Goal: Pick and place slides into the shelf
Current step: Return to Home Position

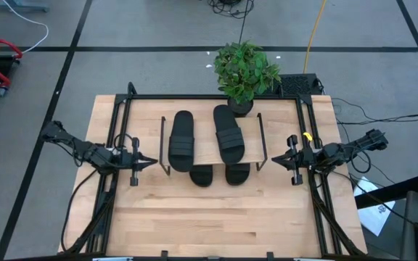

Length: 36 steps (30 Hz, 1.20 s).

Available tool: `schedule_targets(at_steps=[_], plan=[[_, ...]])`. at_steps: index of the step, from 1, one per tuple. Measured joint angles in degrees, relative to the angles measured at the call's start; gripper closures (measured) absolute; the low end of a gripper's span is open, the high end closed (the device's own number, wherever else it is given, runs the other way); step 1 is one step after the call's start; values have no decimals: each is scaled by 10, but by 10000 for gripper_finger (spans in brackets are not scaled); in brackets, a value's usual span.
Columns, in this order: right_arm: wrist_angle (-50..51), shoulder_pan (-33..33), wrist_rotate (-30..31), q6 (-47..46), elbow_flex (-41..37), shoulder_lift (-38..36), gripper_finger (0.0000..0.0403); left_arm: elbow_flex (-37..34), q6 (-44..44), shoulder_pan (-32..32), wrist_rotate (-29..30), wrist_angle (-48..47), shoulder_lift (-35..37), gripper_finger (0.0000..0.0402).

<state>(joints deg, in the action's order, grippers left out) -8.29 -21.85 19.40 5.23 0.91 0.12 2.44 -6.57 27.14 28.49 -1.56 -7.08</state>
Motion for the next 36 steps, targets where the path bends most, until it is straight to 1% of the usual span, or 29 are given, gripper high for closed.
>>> schedule_targets(at_steps=[6, 17, 27, 36], plan=[[0, 0, 0, 0, 0, 0, 403, 0, 8, 0, 0, 0, -2, 383], [0, 0, 0, 0, 0, 0, 403, 0, 9, 0, 0, 1, -2, 400], [-1, 0, 0, 0, 0, 0, 403, 0, 9, 0, 0, 1, -2, 381], [-1, 0, 0, 0, 0, 0, 403, 0, 9, -1, 0, 1, -2, 399]])
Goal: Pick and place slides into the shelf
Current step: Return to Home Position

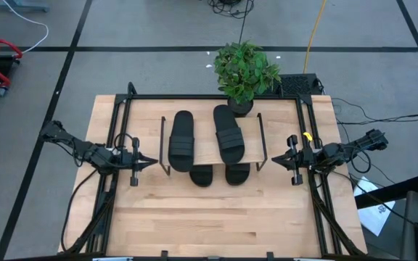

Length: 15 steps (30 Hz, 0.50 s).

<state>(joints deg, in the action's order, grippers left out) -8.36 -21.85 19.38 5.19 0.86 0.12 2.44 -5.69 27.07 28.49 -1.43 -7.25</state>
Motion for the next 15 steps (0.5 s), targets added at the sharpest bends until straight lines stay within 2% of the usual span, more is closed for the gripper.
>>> schedule_targets(at_steps=[10, 15], plan=[[0, 0, 0, 0, 0, 0, 403, 0, 0, 0, 0, 0, 0, 381], [0, 0, 0, 0, 0, 0, 403, 0, 0, 0, 0, 0, 0, 386]])
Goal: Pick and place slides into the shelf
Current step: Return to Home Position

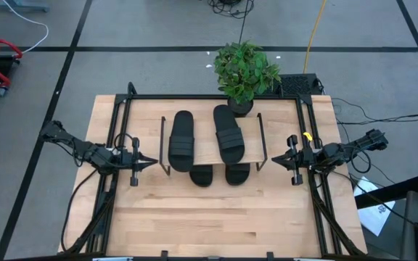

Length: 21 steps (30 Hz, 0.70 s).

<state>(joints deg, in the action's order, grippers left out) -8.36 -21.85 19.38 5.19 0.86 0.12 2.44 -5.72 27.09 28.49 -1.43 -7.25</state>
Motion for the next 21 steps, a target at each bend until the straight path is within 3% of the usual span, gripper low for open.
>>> schedule_targets(at_steps=[7, 21], plan=[[0, 0, 0, 0, 0, 0, 403, 0, 0, 0, 0, 0, 0, 400], [0, 0, 0, 0, 0, 0, 403, 0, 0, 0, 0, 0, 0, 388]])
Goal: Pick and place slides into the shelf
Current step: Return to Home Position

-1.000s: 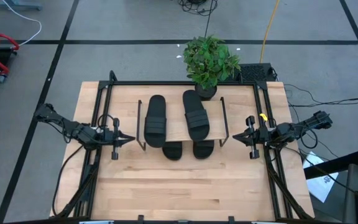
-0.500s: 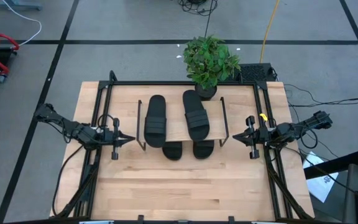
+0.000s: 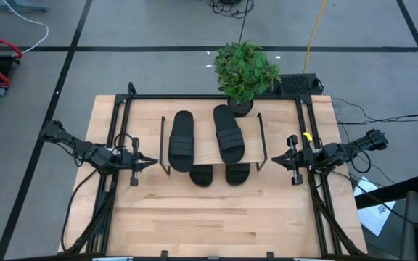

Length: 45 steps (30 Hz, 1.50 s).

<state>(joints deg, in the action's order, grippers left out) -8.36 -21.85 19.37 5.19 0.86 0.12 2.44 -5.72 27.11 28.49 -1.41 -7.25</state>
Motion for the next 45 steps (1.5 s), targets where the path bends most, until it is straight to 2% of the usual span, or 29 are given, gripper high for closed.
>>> schedule_targets(at_steps=[6, 16, 26, 35, 45], plan=[[0, 0, 0, 0, 0, 0, 403, 0, 0, 0, 0, 0, 0, 400], [0, 0, 0, 0, 0, 0, 403, 0, 0, 0, 0, 0, 0, 381], [0, 0, 0, 0, 0, 0, 403, 0, 0, 0, 0, 0, 0, 400], [0, 0, 0, 0, 0, 0, 403, 0, 0, 0, 0, 0, 0, 381], [0, 0, 0, 0, 0, 0, 403, 0, 0, 0, 0, 0, 0, 400]])
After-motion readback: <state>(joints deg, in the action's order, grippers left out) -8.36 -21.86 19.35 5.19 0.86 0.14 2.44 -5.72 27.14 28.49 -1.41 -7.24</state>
